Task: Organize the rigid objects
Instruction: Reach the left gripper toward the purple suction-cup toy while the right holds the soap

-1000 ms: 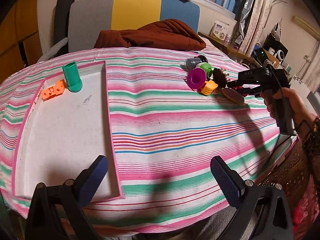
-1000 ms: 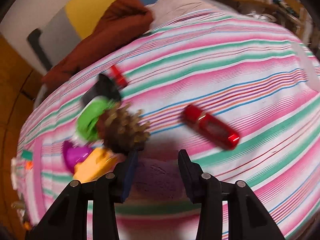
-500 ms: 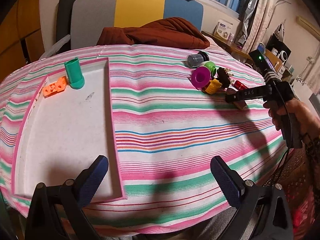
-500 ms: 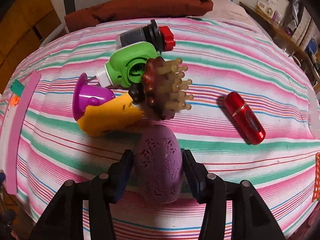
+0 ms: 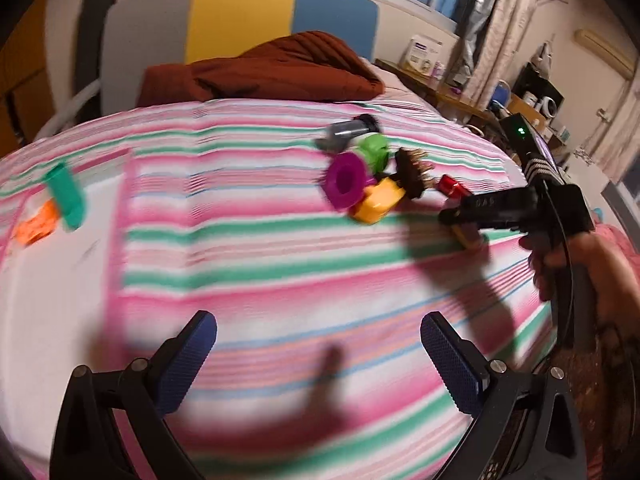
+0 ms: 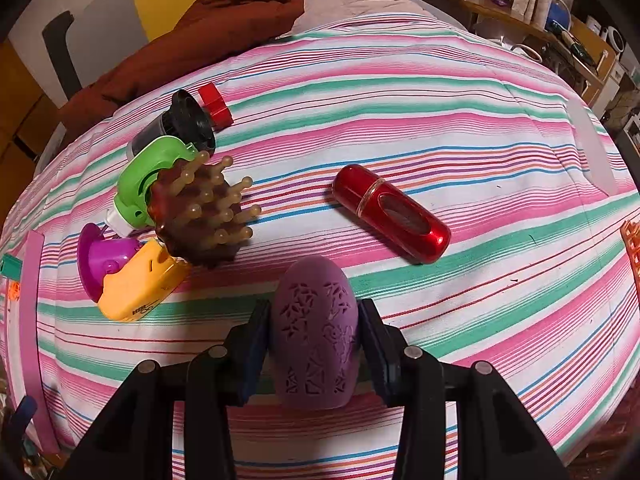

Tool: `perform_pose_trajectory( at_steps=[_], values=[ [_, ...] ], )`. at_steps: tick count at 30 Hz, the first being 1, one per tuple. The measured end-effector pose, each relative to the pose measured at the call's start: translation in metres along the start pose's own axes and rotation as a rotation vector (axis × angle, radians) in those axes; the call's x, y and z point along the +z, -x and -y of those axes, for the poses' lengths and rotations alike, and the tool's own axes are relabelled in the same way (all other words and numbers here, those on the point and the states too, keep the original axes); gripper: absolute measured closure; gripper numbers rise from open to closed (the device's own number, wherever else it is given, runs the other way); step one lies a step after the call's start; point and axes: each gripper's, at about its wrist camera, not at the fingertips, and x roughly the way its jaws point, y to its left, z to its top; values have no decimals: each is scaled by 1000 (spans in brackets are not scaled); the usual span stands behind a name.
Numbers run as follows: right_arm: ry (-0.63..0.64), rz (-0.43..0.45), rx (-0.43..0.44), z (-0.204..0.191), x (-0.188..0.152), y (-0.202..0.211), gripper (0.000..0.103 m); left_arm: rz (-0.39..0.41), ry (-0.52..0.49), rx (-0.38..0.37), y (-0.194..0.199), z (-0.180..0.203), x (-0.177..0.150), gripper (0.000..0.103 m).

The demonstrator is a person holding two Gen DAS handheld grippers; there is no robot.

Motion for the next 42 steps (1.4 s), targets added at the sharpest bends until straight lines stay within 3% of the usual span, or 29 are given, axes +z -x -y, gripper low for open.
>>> perform_pose_trajectory(
  at_steps=[5, 10, 15, 18, 21, 23, 25, 31, 34, 36, 39, 42],
  values=[
    [-8, -3, 10, 7, 2, 0, 59, -25, -76, -76, -44, 33, 23, 2],
    [-12, -7, 15, 6, 10, 0, 59, -41, -181, -57, -86, 54, 43, 6],
    [-19, -10, 22, 12, 8, 3, 59, -43, -217, -84, -109, 55, 62, 11],
    [-37, -12, 39, 16, 9, 4, 59, -22, -210, -184, -108, 53, 67, 13],
    [-57, -16, 55, 20, 8, 5, 59, -43, -290, -262, -105, 64, 61, 16],
    [-69, -17, 63, 21, 8, 6, 59, -56, -374, -245, -104, 74, 52, 17],
    [-74, -17, 68, 23, 7, 8, 59, -64, -379, -227, -105, 76, 49, 17],
    [-72, -16, 65, 22, 3, 10, 59, -12, -162, -148, -108, 46, 66, 17],
    [-72, -16, 64, 22, 0, 11, 59, 5, -73, -72, -108, 22, 75, 17],
    [-72, -16, 64, 22, 1, 11, 59, 7, -39, -37, -110, 8, 79, 17],
    [-71, -16, 64, 23, 0, 12, 59, 18, -1, 76, -107, -13, 80, 17],
    [-72, -16, 64, 22, 1, 11, 59, 40, 37, 95, -98, -28, 72, 17]
  ],
)
